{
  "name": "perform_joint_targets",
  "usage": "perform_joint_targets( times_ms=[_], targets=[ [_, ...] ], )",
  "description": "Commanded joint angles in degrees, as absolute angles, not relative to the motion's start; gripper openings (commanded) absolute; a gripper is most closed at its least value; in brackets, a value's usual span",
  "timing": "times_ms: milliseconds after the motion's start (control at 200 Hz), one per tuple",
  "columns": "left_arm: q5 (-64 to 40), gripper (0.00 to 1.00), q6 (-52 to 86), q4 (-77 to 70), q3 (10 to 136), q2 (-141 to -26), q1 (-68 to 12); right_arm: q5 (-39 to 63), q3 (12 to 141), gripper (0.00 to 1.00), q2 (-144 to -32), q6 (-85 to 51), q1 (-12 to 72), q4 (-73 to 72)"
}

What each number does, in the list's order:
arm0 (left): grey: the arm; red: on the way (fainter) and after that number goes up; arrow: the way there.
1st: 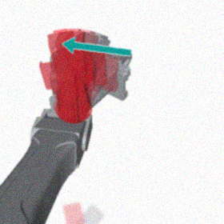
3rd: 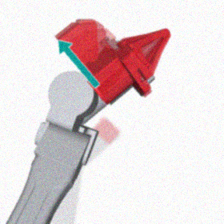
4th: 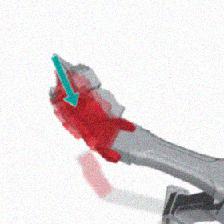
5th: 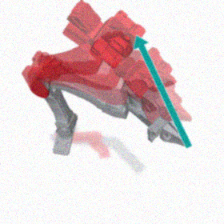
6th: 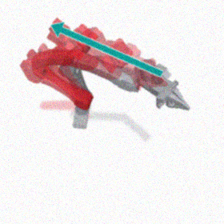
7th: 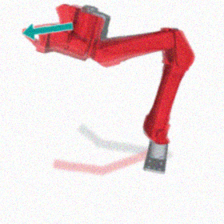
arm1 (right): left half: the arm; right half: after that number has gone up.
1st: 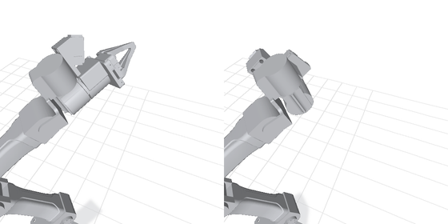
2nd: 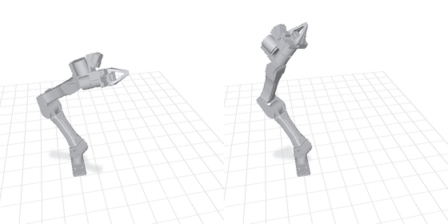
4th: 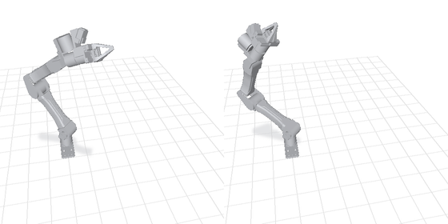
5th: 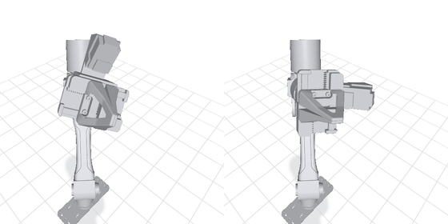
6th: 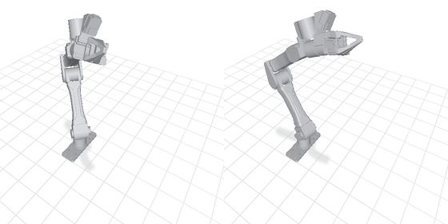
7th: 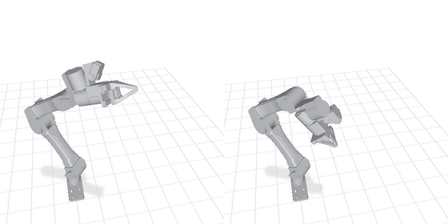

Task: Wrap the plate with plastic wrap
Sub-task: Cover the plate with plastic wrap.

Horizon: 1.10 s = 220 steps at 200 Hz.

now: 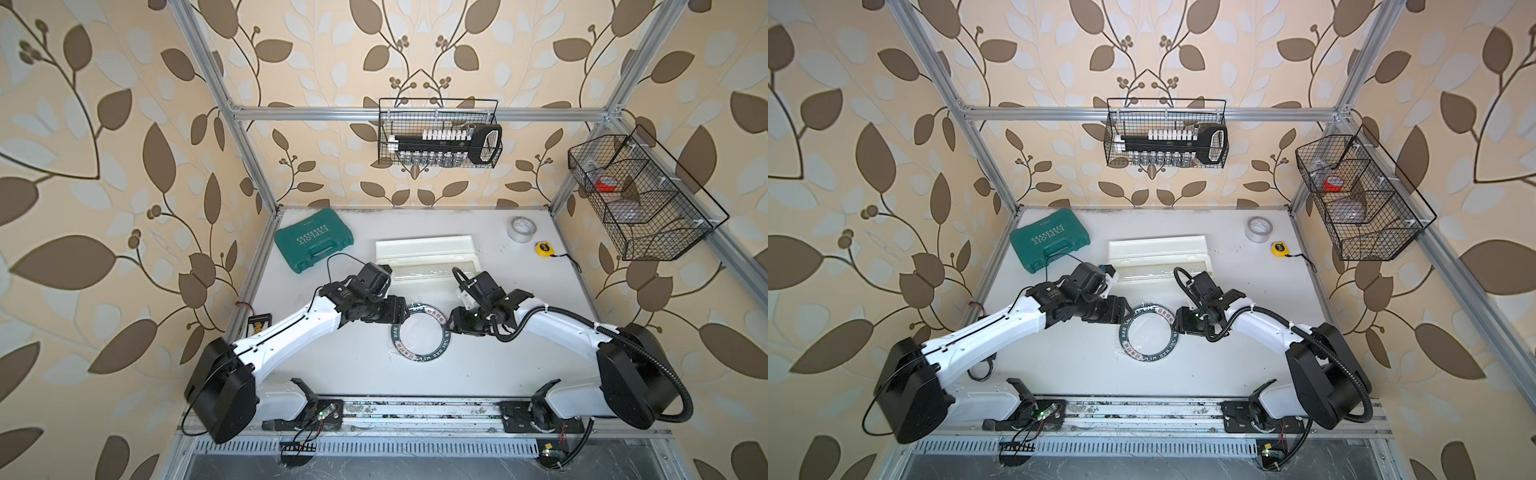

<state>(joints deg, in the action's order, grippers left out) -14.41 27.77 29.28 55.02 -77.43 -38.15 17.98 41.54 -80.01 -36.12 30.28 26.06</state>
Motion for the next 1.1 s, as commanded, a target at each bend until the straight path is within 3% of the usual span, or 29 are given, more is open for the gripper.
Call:
perform_joint_targets(
  times_ms=[0, 210, 485, 840, 1095],
  targets=[
    [-13.6, 0.73, 17.9, 28.2, 60.6, -85.6, -37.7, 22.9, 38.5, 0.47, -80.5, -42.6, 30.8, 20.8],
    [-13.7, 0.71, 13.5, 29.6, 67.7, -96.3, -36.7, 23.5, 37.6, 0.43, -83.1, -43.5, 31.5, 17.6],
    [-18.0, 0.66, 13.0, 27.7, 68.6, -101.8, -35.6, 24.1, 37.5, 0.39, -85.8, -43.4, 31.7, 15.5],
    [-28.1, 0.6, 16.8, 19.0, 59.2, -103.8, -35.1, 25.5, 36.6, 0.35, -88.7, -44.7, 31.1, 10.3],
    [-26.4, 0.61, 17.4, 21.0, 57.8, -100.0, -33.9, 25.8, 34.9, 0.27, -91.4, -44.9, 30.7, 6.7]
  ],
)
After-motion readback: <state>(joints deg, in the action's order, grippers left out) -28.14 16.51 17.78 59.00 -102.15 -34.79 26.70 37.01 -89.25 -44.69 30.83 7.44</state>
